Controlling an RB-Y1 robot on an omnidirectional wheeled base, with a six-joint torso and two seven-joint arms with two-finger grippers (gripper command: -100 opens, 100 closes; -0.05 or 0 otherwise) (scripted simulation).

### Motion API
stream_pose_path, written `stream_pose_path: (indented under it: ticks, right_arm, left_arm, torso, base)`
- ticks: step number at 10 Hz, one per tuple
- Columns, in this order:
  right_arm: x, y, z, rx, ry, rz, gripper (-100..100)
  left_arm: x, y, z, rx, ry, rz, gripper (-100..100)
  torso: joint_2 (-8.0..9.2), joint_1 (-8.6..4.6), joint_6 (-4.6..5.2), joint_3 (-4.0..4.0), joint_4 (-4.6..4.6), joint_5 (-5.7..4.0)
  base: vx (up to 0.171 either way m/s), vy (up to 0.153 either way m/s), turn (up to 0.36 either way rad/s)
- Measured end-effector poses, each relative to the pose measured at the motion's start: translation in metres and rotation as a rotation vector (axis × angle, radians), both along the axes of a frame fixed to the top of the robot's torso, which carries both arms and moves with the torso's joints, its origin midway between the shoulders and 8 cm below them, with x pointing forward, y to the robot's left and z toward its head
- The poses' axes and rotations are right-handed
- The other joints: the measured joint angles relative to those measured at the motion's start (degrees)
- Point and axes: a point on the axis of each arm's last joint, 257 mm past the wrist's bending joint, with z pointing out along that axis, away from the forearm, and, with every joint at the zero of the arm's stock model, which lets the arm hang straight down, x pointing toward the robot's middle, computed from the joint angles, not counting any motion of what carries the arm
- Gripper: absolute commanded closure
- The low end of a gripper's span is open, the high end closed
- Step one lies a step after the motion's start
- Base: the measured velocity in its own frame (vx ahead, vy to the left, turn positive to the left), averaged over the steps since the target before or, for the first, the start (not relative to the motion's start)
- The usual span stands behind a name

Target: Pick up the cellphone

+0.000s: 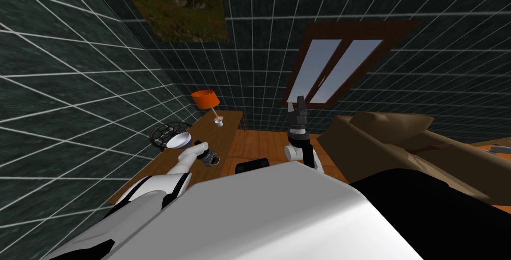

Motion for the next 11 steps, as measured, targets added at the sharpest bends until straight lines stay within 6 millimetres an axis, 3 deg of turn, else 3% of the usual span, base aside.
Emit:
stream_pose_path:
  ticks: [2, 3, 7, 8, 9, 11]
  right_arm:
    - [0.000, 0.000, 0.000, 0.000, 0.000, 0.000, 0]
    - [0.000, 0.000, 0.000, 0.000, 0.000, 0.000, 0]
    - [0.000, 0.000, 0.000, 0.000, 0.000, 0.000, 0]
    - [0.000, 0.000, 0.000, 0.000, 0.000, 0.000, 0]
    - [0.000, 0.000, 0.000, 0.000, 0.000, 0.000, 0]
    - [0.000, 0.000, 0.000, 0.000, 0.000, 0.000, 0]
  left_arm:
    - [-0.009, -0.010, -0.012, -0.001, 0.001, 0.007, -100]
    - [-0.009, -0.010, -0.012, -0.001, 0.000, 0.008, 100]
    - [-0.012, -0.010, -0.013, -0.001, 0.006, 0.008, 100]
    - [-0.012, -0.010, -0.013, -0.001, 0.006, 0.008, 0]
    - [-0.012, -0.010, -0.013, -0.001, 0.006, 0.008, 100]
    - [-0.001, 0.002, 0.003, 0.001, -0.003, 0.001, 100]
  torso:
    - [-0.06, 0.07, 0.00, -0.03, -0.01, 0.01]
    - [-0.02, -0.01, 0.00, -0.01, 0.00, 0.00]
    - [-0.12, -0.01, 0.08, -0.06, 0.01, 0.06]
    - [-0.12, -0.01, 0.09, -0.06, 0.01, 0.06]
    - [-0.13, -0.01, 0.09, -0.06, 0.01, 0.06]
    - [0.02, -0.23, 0.08, 0.03, 0.06, -0.01]
  base:
    - [0.023, 0.038, -0.015]
    - [0.000, 0.006, 0.012]
    - [0.000, 0.000, 0.000]
    - [0.000, 0.000, 0.000]
    - [-0.029, -0.047, 0.034]
    - [-0.026, -0.041, 0.021]
